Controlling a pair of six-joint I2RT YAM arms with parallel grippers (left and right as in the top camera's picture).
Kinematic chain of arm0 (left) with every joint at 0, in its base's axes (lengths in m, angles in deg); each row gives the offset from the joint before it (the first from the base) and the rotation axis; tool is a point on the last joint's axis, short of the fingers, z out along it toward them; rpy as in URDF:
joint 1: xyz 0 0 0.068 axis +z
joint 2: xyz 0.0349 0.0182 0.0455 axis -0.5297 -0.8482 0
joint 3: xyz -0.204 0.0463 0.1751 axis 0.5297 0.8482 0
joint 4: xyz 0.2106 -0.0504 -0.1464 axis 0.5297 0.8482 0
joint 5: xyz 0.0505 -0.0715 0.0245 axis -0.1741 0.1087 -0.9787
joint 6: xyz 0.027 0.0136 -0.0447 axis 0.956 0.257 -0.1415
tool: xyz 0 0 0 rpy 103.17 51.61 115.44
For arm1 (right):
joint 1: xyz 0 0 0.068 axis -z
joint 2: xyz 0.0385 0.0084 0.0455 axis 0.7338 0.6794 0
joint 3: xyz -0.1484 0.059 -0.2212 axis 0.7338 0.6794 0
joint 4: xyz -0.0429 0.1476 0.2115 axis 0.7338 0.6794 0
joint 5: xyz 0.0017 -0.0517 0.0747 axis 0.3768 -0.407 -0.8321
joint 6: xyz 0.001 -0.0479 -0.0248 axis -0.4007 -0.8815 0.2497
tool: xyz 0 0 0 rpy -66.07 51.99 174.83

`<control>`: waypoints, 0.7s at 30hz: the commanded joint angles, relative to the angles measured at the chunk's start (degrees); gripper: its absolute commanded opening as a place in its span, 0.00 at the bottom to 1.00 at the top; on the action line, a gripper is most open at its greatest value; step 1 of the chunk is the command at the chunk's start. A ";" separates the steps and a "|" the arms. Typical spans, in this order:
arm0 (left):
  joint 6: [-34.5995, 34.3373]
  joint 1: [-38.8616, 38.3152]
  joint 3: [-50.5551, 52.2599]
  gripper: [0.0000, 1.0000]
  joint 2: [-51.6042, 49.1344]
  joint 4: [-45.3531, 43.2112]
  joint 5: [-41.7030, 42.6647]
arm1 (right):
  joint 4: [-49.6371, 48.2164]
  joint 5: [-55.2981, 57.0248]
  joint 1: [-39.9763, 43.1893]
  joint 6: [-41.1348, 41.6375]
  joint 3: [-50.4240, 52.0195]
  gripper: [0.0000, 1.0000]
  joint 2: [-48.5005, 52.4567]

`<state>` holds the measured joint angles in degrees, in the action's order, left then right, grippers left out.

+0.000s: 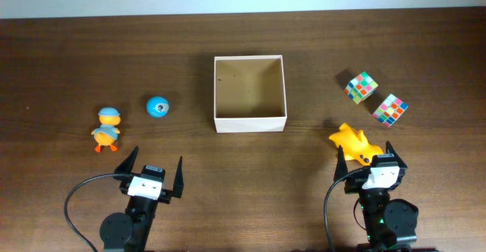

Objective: Pack container

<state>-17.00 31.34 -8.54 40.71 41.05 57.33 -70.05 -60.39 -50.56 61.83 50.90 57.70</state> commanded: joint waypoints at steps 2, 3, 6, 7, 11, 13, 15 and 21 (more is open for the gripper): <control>0.72 0.33 0.35 0.99 0.55 0.04 -0.17 | -0.20 -0.33 0.44 0.22 0.74 0.99 -0.61; 0.72 0.33 0.35 0.99 0.55 0.04 -0.17 | -0.22 -0.33 0.44 0.22 0.72 0.99 -0.61; 0.72 0.33 0.35 0.99 0.55 0.04 -0.17 | -0.24 -0.35 0.44 0.24 0.72 0.99 -0.61; 0.72 0.33 0.35 0.99 0.55 0.04 -0.17 | -0.24 -0.35 0.44 0.26 0.72 0.99 -0.61; 0.72 0.35 0.35 0.99 0.55 0.04 -0.17 | -0.44 -0.98 0.42 0.44 -0.09 0.99 -0.61; 0.72 0.35 0.35 0.99 0.55 0.04 -0.17 | -0.44 -1.01 0.37 0.46 -1.57 0.99 -0.61; 0.72 0.33 0.35 0.99 0.55 0.04 -0.17 | -0.44 -1.01 0.37 1.11 -4.55 0.99 -0.61; 0.72 0.33 0.35 0.99 0.55 0.04 -0.17 | 0.44 -0.48 0.39 1.05 -17.25 0.99 -0.20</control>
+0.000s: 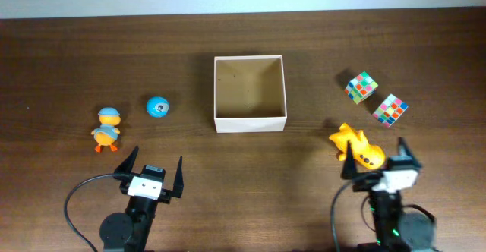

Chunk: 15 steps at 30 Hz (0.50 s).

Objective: Pack container

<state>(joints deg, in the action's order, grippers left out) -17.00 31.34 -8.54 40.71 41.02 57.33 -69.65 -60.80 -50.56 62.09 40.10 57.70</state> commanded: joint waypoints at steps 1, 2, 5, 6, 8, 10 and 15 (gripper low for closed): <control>0.72 0.33 0.35 0.99 0.55 0.07 -0.17 | 1.77 -0.07 0.39 0.81 -9.79 0.99 0.35; 0.72 0.33 0.35 0.99 0.55 0.07 -0.17 | 3.06 -0.07 0.39 0.81 -11.74 0.99 0.81; 0.72 0.35 0.35 0.99 0.55 0.07 -0.17 | 10.49 -0.07 0.39 0.83 -20.98 0.99 4.28; 0.72 0.33 0.35 0.99 0.55 0.07 -0.17 | 13.25 -0.07 0.39 0.87 -24.15 0.99 5.97; 0.72 0.33 0.35 0.99 0.55 0.07 -0.17 | 20.00 -0.04 0.37 2.49 -31.87 0.99 11.06; 0.72 0.33 0.35 0.99 0.55 0.07 -0.17 | 26.14 -0.09 0.39 4.61 -38.80 0.99 16.59; 0.72 0.33 0.35 0.99 0.55 0.07 -0.17 | 42.47 -0.55 0.39 7.76 -56.78 0.99 32.52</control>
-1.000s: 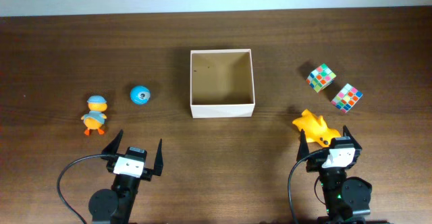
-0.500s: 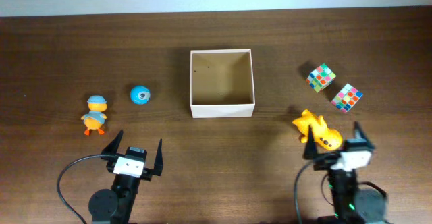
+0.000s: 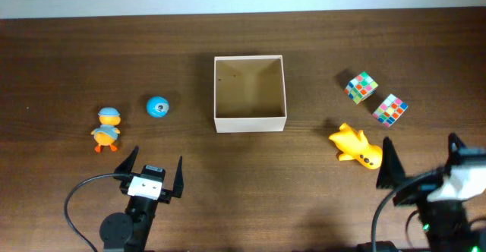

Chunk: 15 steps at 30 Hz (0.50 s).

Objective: Pack container
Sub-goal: 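Move the right gripper over the nearer Rubik's cube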

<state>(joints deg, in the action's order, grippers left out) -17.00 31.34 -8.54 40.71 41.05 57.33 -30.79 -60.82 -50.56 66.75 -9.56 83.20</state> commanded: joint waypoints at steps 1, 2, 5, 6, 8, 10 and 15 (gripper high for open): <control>0.72 0.33 0.35 0.99 0.55 0.04 -0.17 | 7.28 -0.55 0.37 3.61 -11.30 0.99 10.78; 0.72 0.33 0.35 0.99 0.55 0.04 -0.17 | 10.82 -0.55 0.39 3.72 -15.28 0.99 14.29; 0.72 0.33 0.35 0.99 0.55 0.04 -0.17 | 18.99 -0.44 0.39 2.99 -25.51 0.99 23.45; 0.72 0.33 0.35 0.99 0.55 0.04 -0.17 | 20.68 -0.50 0.39 3.02 -28.20 0.99 26.21; 0.72 0.33 0.35 0.99 0.55 0.04 -0.17 | 22.10 -1.57 0.37 3.02 -31.30 0.99 30.12; 0.72 0.33 0.35 0.99 0.55 0.04 -0.17 | 23.87 -3.74 0.39 3.02 -32.92 0.99 33.75; 0.72 0.33 0.35 0.99 0.55 0.04 -0.17 | 24.41 -8.41 0.39 3.02 -32.68 0.99 40.83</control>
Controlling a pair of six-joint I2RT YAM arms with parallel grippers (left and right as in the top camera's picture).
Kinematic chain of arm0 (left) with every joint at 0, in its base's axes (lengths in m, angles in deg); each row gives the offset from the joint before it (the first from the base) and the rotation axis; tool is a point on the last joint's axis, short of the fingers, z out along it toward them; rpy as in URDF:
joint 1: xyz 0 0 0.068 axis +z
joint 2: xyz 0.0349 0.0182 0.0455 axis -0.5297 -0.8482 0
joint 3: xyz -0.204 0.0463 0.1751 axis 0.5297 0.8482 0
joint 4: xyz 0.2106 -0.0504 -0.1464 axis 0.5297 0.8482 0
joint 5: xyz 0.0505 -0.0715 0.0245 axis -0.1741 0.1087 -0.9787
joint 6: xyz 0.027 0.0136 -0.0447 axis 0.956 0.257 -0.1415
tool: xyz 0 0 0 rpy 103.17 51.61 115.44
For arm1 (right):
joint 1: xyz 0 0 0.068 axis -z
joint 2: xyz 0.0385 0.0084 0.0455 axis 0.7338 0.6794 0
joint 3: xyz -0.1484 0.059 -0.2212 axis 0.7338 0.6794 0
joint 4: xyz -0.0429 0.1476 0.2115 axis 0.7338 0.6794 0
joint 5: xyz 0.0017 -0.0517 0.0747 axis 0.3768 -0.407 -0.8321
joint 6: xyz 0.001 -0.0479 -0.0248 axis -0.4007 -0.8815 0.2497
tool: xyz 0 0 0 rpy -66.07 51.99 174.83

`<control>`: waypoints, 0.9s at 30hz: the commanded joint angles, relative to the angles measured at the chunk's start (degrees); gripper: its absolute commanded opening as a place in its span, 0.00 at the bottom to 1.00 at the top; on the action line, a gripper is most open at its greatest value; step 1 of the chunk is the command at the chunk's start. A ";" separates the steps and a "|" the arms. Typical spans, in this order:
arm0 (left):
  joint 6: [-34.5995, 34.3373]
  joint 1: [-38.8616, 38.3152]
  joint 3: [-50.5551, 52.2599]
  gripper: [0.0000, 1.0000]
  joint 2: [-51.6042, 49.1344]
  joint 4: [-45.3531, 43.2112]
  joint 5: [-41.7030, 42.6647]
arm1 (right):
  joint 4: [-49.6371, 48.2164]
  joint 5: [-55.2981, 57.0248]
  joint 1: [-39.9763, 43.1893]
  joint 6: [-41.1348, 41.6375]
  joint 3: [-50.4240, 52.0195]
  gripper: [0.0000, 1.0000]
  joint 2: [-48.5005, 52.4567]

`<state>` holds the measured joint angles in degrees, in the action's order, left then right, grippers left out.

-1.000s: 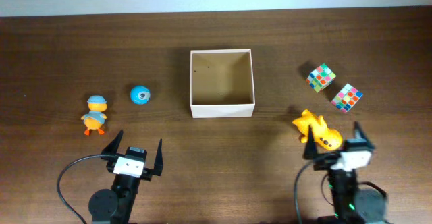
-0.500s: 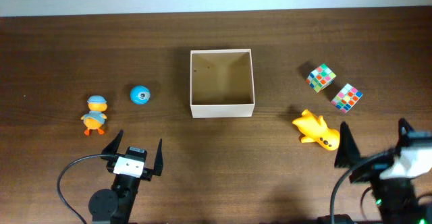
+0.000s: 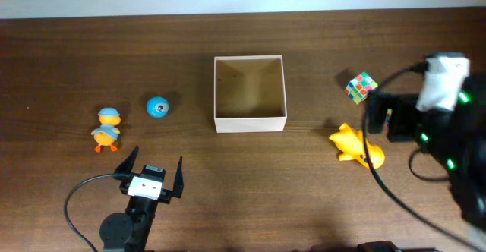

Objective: Pack container
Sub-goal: 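Move the right gripper over the nearer Rubik's cube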

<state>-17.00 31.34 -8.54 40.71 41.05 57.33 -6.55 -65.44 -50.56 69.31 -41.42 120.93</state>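
Note:
An open white box [image 3: 250, 120] stands in the middle of the table. Left of it lie a blue ball [image 3: 157, 107] and an orange duck toy [image 3: 108, 127]. To its right are a yellow toy [image 3: 355, 145] and one multicoloured cube [image 3: 361, 86]. My right gripper [image 3: 390, 118] is raised high over the spot right of that cube. Its dark fingers are spread, and a sliver of colour shows between them. My left gripper [image 3: 152, 168] rests open near the front edge, below the ball, holding nothing.
The right arm and its cable [image 3: 395, 199] cover the table's right side. The left arm's cable [image 3: 76, 199] loops at the front left. A pale wall strip runs along the far edge.
My right arm has risen from the front right corner. It now hangs over the area where the second cube lay, hiding that cube. The left arm and the toys have not moved.
My right gripper first sat open just in front of the yellow toy. It then stood slightly farther right, then at the front right corner, and now high over the cubes' area. The left arm stayed still throughout, and no object has shifted.

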 commanded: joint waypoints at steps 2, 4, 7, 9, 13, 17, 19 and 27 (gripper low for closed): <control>0.72 0.33 0.35 0.99 0.55 0.04 -0.17 | 0.24 -2.51 0.46 0.96 -0.81 0.99 6.40; 0.72 0.33 0.35 0.99 0.55 0.04 -0.17 | 0.31 1.92 0.50 8.92 -0.81 0.99 10.05; 0.72 0.35 0.35 0.99 0.55 0.04 -0.17 | 1.03 9.57 0.81 21.38 -0.81 0.99 15.32; 0.72 0.33 0.35 0.99 0.55 0.04 -0.17 | 1.03 12.63 1.84 28.44 -0.81 0.99 19.06; 0.72 0.33 0.35 0.99 0.55 0.04 -0.17 | 0.15 13.42 5.09 35.69 -0.81 0.99 25.92; 0.72 0.33 0.35 0.99 0.55 0.04 -0.17 | 1.11 11.58 9.77 41.11 -0.81 0.99 32.17; 0.72 0.33 0.35 0.99 0.55 0.04 -0.17 | 1.95 6.99 12.59 41.24 -0.81 0.99 34.77; 0.72 0.33 0.35 0.99 0.55 0.04 -0.17 | 4.68 -0.44 21.84 39.32 -0.11 0.99 39.54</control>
<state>-17.00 31.34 -8.54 40.71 41.05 57.33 -2.14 -62.66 -31.61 108.60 -41.47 160.12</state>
